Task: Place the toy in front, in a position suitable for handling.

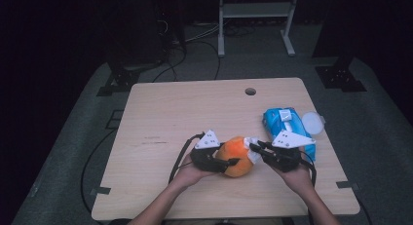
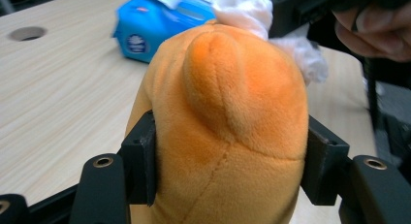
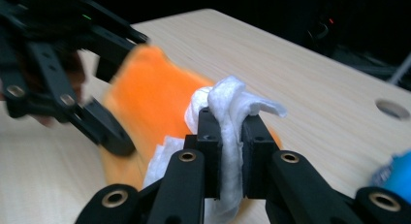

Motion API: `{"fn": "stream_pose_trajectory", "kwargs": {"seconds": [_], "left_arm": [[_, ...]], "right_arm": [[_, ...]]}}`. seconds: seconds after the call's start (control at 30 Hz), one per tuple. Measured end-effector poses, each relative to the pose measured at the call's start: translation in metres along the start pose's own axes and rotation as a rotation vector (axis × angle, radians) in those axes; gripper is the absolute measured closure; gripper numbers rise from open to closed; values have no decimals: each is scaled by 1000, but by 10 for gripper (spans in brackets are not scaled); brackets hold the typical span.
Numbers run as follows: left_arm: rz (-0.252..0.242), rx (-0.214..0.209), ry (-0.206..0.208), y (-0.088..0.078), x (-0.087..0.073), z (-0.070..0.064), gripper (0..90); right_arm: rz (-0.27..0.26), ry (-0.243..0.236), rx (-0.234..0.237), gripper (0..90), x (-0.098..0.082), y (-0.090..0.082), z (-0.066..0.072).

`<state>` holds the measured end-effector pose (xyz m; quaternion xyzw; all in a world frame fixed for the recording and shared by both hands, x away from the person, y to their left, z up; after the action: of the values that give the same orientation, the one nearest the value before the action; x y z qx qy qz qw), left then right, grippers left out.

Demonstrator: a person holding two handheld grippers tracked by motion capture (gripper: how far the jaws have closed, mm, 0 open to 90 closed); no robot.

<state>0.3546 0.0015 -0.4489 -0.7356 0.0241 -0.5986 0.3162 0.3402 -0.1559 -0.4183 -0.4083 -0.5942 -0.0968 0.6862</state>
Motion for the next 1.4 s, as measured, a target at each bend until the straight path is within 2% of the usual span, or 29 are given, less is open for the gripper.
{"fn": "stream_pose_trajectory", "kwargs": {"seconds": [0.03,0.1,0.17,0.23,0.33,0.37,0.4,0.47,0.53,0.57,0.6,0.63,0.7,0.73,0.77,0.9,0.97,1.03,1.07,1.1,1.17,1.2,1.23,1.3,1.33,1.37,1.4], "left_arm": [[3,18,-12,1,-2,3,364],[-8,23,-49,3,-3,6,358],[-2,22,-45,3,-5,5,348],[-1,22,-45,2,-8,4,339],[17,2,-31,2,-11,1,335],[36,-3,-5,2,-13,-5,334],[36,-3,-5,2,-13,-5,328],[59,-5,42,2,-15,-10,319],[66,-19,64,2,-14,-13,285],[65,-37,56,1,-12,-12,257],[49,-75,22,-2,-10,-10,197],[24,-97,-19,-4,-7,-7,177],[-3,-95,-61,-6,-4,-1,130],[3,-103,-64,-5,-6,1,125],[7,-118,-57,-4,-7,0,147],[15,-131,27,1,-12,-14,287],[29,-131,74,5,-13,-22,300],[44,-129,116,7,-15,-28,300],[47,-130,135,8,-16,-31,300],[50,-130,148,9,-17,-32,300],[55,-136,172,9,-19,-35,295],[55,-135,175,9,-19,-35,294],[54,-139,173,8,-20,-35,293],[49,-143,166,8,-20,-35,291],[45,-145,161,9,-20,-35,289],[47,-147,162,9,-20,-35,282],[45,-149,158,10,-19,-36,282]], "right_arm": [[10,12,0,804,-2,2,-1],[15,4,24,803,-3,5,6],[11,-26,68,803,1,9,21],[18,-54,68,802,2,11,28],[23,-31,52,801,0,11,19],[31,3,19,802,-5,11,5],[31,3,19,802,-5,11,5],[38,48,15,801,-11,11,-6],[40,73,17,801,-14,10,-12],[42,81,27,802,-15,10,-13],[49,76,28,802,-16,9,-13],[56,64,20,803,-17,8,-13],[64,56,24,803,-20,8,-11],[63,62,34,803,-20,7,-11],[63,66,41,802,-20,7,-11],[56,64,44,801,-16,1,-13],[52,68,49,802,-13,0,-10],[57,38,76,803,-9,-1,3],[49,2,136,803,-3,-1,22],[49,2,136,803,-3,-1,22],[55,-49,171,802,1,-1,39],[64,-68,173,802,1,0,43],[69,-84,169,802,1,1,44],[75,-65,160,803,-2,1,36],[82,-55,136,802,-5,1,29],[107,-29,68,803,-14,0,8],[107,-29,68,803,-14,0,8]]}}
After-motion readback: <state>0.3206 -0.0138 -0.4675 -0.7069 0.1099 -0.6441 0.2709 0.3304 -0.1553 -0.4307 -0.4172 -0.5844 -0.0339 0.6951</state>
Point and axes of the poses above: each handheld gripper's, and its own axes: y roughly forward along the jaws, x roughly out of its top, z roughly to its left, the point moved 7 cm from there along y, roughly forward along the jaws, and after that the axes turned 2 degrees about z, right-handed, at the moved point
